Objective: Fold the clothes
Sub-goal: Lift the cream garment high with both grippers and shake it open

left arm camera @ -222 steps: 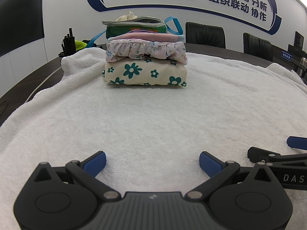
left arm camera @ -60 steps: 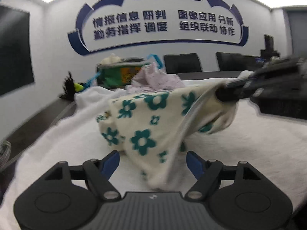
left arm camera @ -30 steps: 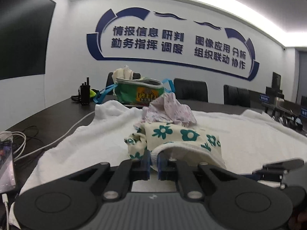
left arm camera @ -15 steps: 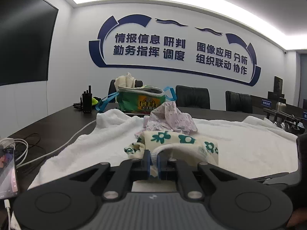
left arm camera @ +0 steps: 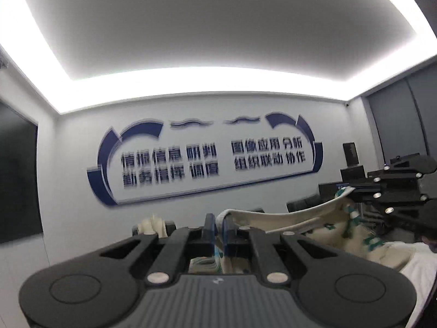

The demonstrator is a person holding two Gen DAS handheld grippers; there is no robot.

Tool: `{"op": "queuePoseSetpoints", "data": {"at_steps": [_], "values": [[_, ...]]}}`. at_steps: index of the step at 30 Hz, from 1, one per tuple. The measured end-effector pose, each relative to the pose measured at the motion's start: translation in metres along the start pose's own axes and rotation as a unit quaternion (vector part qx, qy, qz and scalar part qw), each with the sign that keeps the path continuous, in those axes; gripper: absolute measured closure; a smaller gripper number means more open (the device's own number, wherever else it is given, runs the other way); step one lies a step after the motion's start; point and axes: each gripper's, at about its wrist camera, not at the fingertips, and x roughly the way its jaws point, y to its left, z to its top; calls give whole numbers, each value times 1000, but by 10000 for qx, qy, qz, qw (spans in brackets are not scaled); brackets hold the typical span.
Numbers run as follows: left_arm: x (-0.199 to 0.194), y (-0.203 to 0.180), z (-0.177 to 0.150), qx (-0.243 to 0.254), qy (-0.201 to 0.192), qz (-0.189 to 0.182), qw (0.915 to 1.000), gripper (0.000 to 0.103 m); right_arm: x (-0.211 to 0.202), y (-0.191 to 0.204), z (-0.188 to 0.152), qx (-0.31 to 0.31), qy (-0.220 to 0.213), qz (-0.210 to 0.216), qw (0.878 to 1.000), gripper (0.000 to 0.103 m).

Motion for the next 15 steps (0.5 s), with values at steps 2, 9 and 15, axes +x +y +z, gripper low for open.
{"op": "queuePoseSetpoints", "data": {"at_steps": [2, 9, 15], "values": [[-1, -2, 30, 263, -187, 109, 9994, 99, -16, -20, 35, 38, -394, 116, 9992, 103], [37, -22, 93, 684, -504, 157, 9963, 99, -32, -90, 89, 565, -945, 43, 9939, 103], [71, -24, 60, 637, -218, 31, 9977, 99, -15, -123, 78, 1044, -674, 310, 9918, 102]]}}
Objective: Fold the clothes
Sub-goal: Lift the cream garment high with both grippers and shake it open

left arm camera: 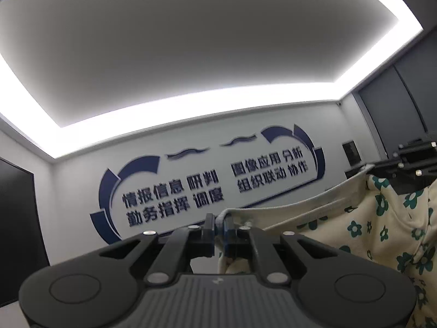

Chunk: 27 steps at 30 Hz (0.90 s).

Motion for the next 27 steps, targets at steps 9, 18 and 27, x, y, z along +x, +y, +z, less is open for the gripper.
{"op": "queuePoseSetpoints", "data": {"at_steps": [9, 18, 27], "values": [[-18, 45, -27, 107, 455, 962, 9943, 99, 45, 35, -33, 554, 358, 1244, 9900, 102], [98, -32, 28, 661, -74, 1115, 9915, 98, 41, 0, -26, 1359, -33, 1084, 9848, 102], [333, -241, -166, -289, 2144, -1757, 9604, 87, 27, -128, -176, 2820, 1616, -773, 9425, 102]]}}
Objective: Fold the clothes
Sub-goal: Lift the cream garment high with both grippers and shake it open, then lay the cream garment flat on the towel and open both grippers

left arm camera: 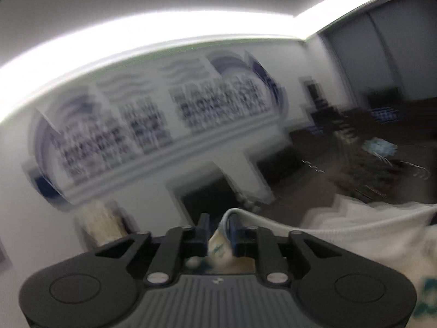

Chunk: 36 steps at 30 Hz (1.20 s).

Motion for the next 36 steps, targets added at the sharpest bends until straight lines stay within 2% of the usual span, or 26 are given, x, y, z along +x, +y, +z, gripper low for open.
{"op": "queuePoseSetpoints", "data": {"at_steps": [1, 2, 3, 4, 5, 6, 7, 8, 9, 10, 11, 12, 13, 15, 16, 19, 21, 23, 24, 25, 26, 27, 29, 31, 36], "values": [[31, -12, -27, -306, 525, -429, 9972, 87, 10, -29, -23, 186, 367, -397, 9984, 102], [50, -22, -55, -602, 987, -765, 9903, 87, 19, -59, -52, 315, 853, -821, 9925, 102], [61, -32, -83, -866, 1349, -1064, 9813, 87, 27, -92, -88, 380, 1466, -1274, 9802, 101], [61, -37, -106, -977, 1570, -1266, 9746, 87, 35, -125, -123, 443, 2070, -1719, 9621, 100], [51, -38, -122, -927, 1644, -1366, 9725, 87, 38, -153, -155, 438, 2528, -2137, 9426, 100], [40, -39, -139, -876, 1718, -1466, 9702, 85, 34, -174, -184, 359, 2829, -2529, 9245, 100], [30, -40, -156, -825, 1792, -1566, 9678, 80, 28, -189, -204, 304, 2968, -2789, 9128, 99], [11, -38, -169, -793, 1791, -1599, 9675, 76, 19, -198, -216, 275, 2933, -2909, 9103, 99], [-18, -33, -178, -803, 1645, -1616, 9697, 65, 10, -204, -223, 293, 2863, -2898, 9128, 97], [-47, -29, -188, -836, 1427, -1691, 9716, 47, -1, -208, -224, 362, 2753, -2744, 9207, 92], [-77, -25, -197, -868, 1208, -1766, 9730, 39, -7, -205, -225, 379, 2685, -2527, 9288, 88], [-103, -22, -207, -899, 998, -1820, 9741, 27, -9, -196, -226, 338, 2662, -2242, 9369, 73], [-123, -22, -219, -904, 891, -1811, 9752, 22, -11, -187, -227, 297, 2637, -1954, 9441, 59], [-152, -28, -243, -876, 925, -1624, 9785, 22, -2, -160, -232, -36, 2667, -1337, 9545, 56], [-154, -32, -252, -887, 1024, -1410, 9807, 22, 4, -149, -237, -167, 2712, -1072, 9564, 56], [-155, -39, -271, -926, 1217, -977, 9834, 26, 21, -122, -252, -439, 2828, -447, 9571, 56], [-153, -41, -280, -956, 1275, -833, 9837, 35, 32, -109, -264, -672, 2891, -386, 9542, 57], [-153, -47, -283, -823, 1288, -767, 9853, 43, 45, -102, -269, -889, 2892, -532, 9517, 60], [-150, -51, -284, -713, 1310, -738, 9861, 60, 48, -99, -268, -892, 2852, -572, 9526, 67], [-148, -53, -284, -668, 1325, -713, 9864, 91, 48, -99, -266, -841, 2846, -598, 9531, 82], [-149, -54, -284, -690, 1333, -693, 9862, 97, 48, -97, -265, -785, 2829, -622, 9539, 89], [-150, -55, -283, -713, 1340, -673, 9861, 100, 45, -95, -265, -751, 2814, -668, 9543, 97], [-159, -49, -282, -844, 1287, -704, 9856, 103, 39, -90, -266, -751, 2801, -795, 9537, 99], [-181, -35, -279, -1063, 1109, -915, 9839, 103, 32, -82, -266, -798, 2750, -948, 9534, 100], [-245, -7, -266, -1517, 751, -1189, 9784, 103, -11, -60, -239, -679, 2356, -915, 9652, 101]]}}
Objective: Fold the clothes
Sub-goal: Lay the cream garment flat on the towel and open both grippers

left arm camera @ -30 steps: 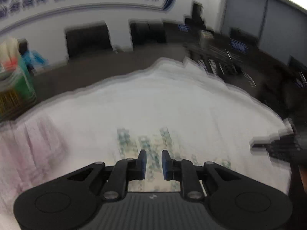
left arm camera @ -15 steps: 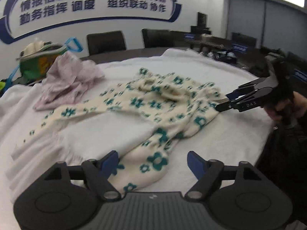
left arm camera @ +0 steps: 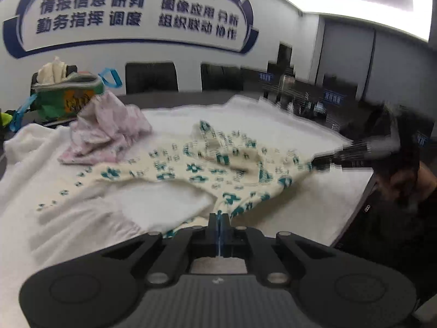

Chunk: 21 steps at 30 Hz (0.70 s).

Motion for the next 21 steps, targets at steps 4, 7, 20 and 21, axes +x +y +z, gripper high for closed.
{"op": "queuePoseSetpoints", "data": {"at_steps": [4, 7, 20, 21], "values": [[-22, -14, -25, 115, 171, -415, 9989, 103, -35, 17, -13, -188, 135, 8, 9997, 101], [-22, -9, -46, 196, -31, -207, 9996, 89, -39, 24, -31, -474, 560, 35, 9973, 101], [54, -25, -52, 1752, 64, 935, 9801, 34, 20, -56, -25, 1255, 381, -475, 9902, 58], [60, -27, -54, 1882, 94, 1026, 9767, 40, 29, -63, -25, 1469, 414, -468, 9872, 58]]}}
